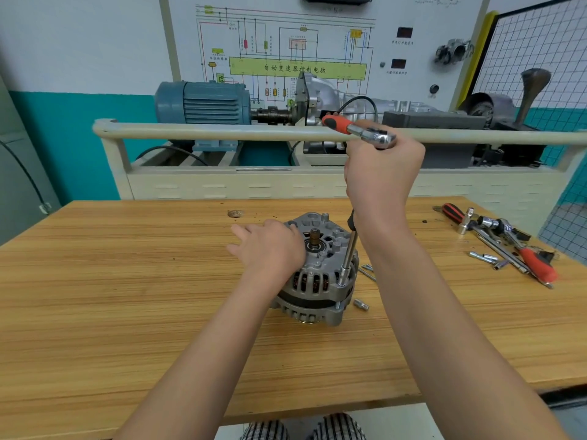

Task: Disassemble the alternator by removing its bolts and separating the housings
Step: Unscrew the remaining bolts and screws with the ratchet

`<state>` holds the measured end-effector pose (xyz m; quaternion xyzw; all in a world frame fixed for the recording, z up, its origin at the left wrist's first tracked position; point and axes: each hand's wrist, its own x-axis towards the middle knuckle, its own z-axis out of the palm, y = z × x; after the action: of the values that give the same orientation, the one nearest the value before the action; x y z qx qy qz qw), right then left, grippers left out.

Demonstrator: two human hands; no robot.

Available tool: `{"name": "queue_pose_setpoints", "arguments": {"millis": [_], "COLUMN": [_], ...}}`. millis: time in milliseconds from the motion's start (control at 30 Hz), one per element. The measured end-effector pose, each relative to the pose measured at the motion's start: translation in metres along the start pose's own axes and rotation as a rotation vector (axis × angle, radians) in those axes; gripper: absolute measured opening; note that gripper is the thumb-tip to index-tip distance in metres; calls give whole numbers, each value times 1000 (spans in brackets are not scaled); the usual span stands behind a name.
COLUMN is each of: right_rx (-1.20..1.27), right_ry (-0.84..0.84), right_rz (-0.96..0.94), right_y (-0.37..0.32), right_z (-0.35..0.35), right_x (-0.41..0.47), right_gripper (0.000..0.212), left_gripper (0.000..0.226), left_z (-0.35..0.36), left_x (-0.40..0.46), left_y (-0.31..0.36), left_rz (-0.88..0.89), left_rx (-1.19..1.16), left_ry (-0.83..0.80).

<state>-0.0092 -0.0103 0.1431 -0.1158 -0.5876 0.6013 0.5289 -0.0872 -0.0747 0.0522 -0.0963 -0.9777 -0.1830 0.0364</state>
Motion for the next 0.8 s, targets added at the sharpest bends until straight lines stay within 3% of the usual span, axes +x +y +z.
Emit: {"name": "queue_pose_setpoints", "arguments": {"millis": [267,500,800], "right_rx": [-61,80,142], "right_ry": [-90,-293,-488], "right_rz": [-76,84,116], "right_y": [8,6,9], "right_z": [5,-3,-12], "right_x": [-5,5,14], "right_gripper": [29,25,18], "left_gripper": [57,63,63], "left_z": [5,8,8], "left_x": [0,5,8], "left_y": [-3,-4,-4], "left_rz": [27,51,74], "left_rx": [-51,-94,-94], "left_ry": [48,80,76]}}
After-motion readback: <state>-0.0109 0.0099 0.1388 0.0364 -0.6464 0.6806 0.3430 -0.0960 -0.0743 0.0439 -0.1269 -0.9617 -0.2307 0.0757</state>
